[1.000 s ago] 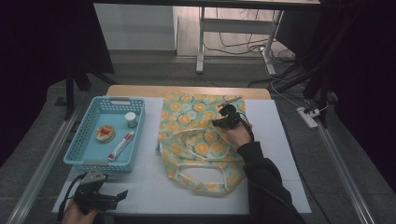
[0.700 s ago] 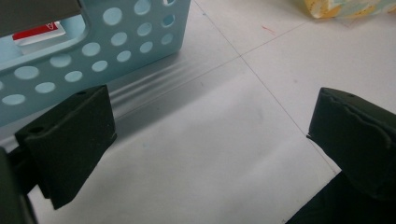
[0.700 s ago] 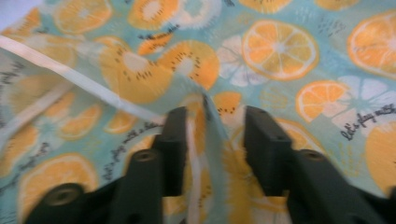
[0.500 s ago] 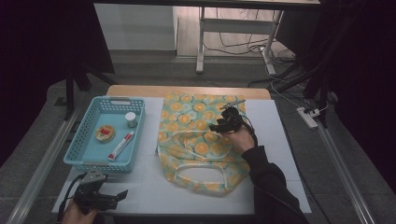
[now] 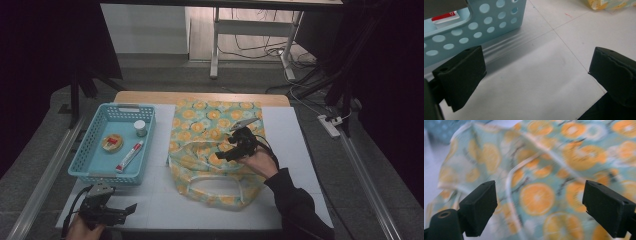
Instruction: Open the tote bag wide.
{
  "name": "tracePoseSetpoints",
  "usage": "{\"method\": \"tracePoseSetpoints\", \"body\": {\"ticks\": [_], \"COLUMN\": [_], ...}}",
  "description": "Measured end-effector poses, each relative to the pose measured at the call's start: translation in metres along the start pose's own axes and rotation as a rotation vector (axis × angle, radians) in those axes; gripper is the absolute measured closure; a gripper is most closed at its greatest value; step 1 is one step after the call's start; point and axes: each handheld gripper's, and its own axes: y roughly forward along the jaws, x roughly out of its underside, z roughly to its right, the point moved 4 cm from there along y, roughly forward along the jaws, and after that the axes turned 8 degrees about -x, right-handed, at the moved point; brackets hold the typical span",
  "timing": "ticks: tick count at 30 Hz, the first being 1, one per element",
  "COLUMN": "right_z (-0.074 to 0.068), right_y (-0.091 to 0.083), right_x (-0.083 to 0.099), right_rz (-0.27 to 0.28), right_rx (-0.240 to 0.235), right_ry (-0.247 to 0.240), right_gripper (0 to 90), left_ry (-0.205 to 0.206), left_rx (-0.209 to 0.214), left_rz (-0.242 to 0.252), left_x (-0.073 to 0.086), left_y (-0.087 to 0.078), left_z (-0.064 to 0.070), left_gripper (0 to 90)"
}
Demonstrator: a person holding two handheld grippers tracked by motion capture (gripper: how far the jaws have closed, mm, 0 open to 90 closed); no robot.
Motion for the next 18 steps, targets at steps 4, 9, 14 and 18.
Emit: {"method": "tracePoseSetpoints", "body": {"ticks": [4, 9, 14, 18], "right_z": [-0.010, -0.009, -0.006, -0.008], "right_y": [0.009, 0.023, 0.035, 0.039], "right_x": [0.012, 0.027, 0.037, 0.041], "right_rz": [-0.037, -0.099, -0.149, -0.155], "right_rx": [-0.029, -0.013, 0.009, 0.032], "right_ry": [0.000, -0.017, -0.037, -0.080], "right_gripper": [11.3, 9.9, 9.2, 7.9], "left_ry": [0.001, 0.006, 0.007, 0.007], "left_rx": [0.000, -0.001, 0.000, -0.001], "left_rz": [0.000, 0.001, 0.003, 0.003], "left_x": [0.000, 0.000, 0.000, 0.000], "left_y": [0.000, 0.000, 0.000, 0.000], "left_z": [0.000, 0.001, 0.001, 0.001], "left_gripper": [1.0, 1.0, 1.1, 1.1]}}
